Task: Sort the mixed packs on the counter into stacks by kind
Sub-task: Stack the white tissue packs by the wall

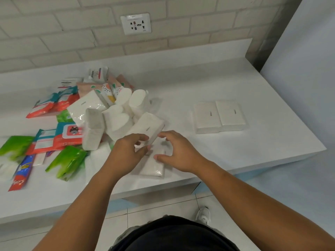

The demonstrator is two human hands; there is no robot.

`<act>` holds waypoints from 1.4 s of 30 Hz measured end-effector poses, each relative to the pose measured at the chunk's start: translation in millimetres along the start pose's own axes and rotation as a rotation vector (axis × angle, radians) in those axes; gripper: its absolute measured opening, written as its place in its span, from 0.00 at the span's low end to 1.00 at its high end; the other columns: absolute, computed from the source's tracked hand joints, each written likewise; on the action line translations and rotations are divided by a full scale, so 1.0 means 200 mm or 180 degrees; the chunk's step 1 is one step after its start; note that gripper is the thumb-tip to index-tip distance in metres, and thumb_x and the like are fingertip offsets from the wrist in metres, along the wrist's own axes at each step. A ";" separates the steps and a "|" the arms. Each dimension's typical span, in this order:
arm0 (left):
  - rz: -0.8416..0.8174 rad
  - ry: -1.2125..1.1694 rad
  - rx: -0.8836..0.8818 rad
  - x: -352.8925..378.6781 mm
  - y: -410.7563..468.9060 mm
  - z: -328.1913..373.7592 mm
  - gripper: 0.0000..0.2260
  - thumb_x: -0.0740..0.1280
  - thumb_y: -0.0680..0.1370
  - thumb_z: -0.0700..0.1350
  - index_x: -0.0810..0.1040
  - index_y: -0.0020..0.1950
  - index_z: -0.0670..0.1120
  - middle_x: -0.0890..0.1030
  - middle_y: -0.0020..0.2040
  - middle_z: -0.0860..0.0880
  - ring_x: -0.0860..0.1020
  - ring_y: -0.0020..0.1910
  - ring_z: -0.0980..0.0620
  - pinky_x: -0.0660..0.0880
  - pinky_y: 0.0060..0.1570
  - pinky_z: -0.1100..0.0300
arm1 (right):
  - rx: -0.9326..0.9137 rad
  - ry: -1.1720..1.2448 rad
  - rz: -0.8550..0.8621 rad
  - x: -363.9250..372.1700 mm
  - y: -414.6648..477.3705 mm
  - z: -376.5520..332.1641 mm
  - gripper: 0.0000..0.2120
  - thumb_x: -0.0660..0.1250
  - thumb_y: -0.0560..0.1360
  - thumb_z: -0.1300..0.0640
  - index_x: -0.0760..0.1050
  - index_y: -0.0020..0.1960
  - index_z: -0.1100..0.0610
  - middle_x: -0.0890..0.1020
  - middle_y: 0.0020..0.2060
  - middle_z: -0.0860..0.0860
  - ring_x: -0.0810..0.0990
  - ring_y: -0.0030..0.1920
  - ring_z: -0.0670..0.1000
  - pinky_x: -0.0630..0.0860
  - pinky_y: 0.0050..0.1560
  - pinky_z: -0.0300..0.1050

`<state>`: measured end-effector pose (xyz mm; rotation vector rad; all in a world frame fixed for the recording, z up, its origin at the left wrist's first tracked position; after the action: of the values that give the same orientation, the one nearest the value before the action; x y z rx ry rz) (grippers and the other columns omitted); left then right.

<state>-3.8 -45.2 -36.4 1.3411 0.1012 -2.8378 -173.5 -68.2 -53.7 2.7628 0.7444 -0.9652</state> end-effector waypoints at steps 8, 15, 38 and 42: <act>-0.0261 0.0406 0.0136 0.03 -0.11 -0.21 0.19 0.77 0.73 0.48 0.80 0.63 0.49 0.79 0.63 0.52 0.73 0.60 0.47 0.68 0.57 0.60 | 0.0381 -0.0748 -0.0548 0.27 -0.06 0.01 0.52 0.80 0.63 0.43 0.56 0.78 0.51 0.66 0.72 0.48 0.66 0.69 0.51 0.69 0.68 0.49; -0.0407 0.0023 0.0169 0.05 -0.12 -0.30 0.29 0.78 0.72 0.52 0.73 0.71 0.49 0.73 0.68 0.53 0.76 0.58 0.51 0.75 0.58 0.58 | 0.0365 -0.0790 -0.0165 0.31 -0.06 0.02 0.43 0.79 0.60 0.50 0.65 0.71 0.49 0.71 0.61 0.46 0.74 0.58 0.50 0.76 0.54 0.46; -0.0665 -0.0800 0.0460 0.16 0.20 0.30 0.17 0.74 0.75 0.55 0.77 0.63 0.58 0.81 0.54 0.61 0.79 0.51 0.61 0.76 0.51 0.63 | 0.0429 0.0362 0.1599 -0.46 -0.26 0.15 0.40 0.70 0.77 0.61 0.51 0.79 0.43 0.65 0.74 0.43 0.76 0.64 0.47 0.75 0.64 0.42; -0.0609 -0.1418 0.0153 0.31 0.29 0.49 0.16 0.73 0.77 0.54 0.79 0.63 0.53 0.84 0.54 0.57 0.83 0.49 0.56 0.80 0.51 0.61 | 0.0744 0.1352 0.2093 -0.67 -0.28 0.35 0.23 0.64 0.80 0.61 0.67 0.74 0.50 0.78 0.63 0.45 0.81 0.57 0.47 0.79 0.60 0.48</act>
<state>-116.6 -107.3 -26.0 0.7066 0.1670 -3.2375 -329.6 -91.8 -23.8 3.1023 -0.2815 -0.3532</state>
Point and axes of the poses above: each hand's wrist, its own y-axis towards the middle knuckle, its own x-axis out of the palm, z = x × y, the point moved 8 cm from there along y, towards the middle knuckle
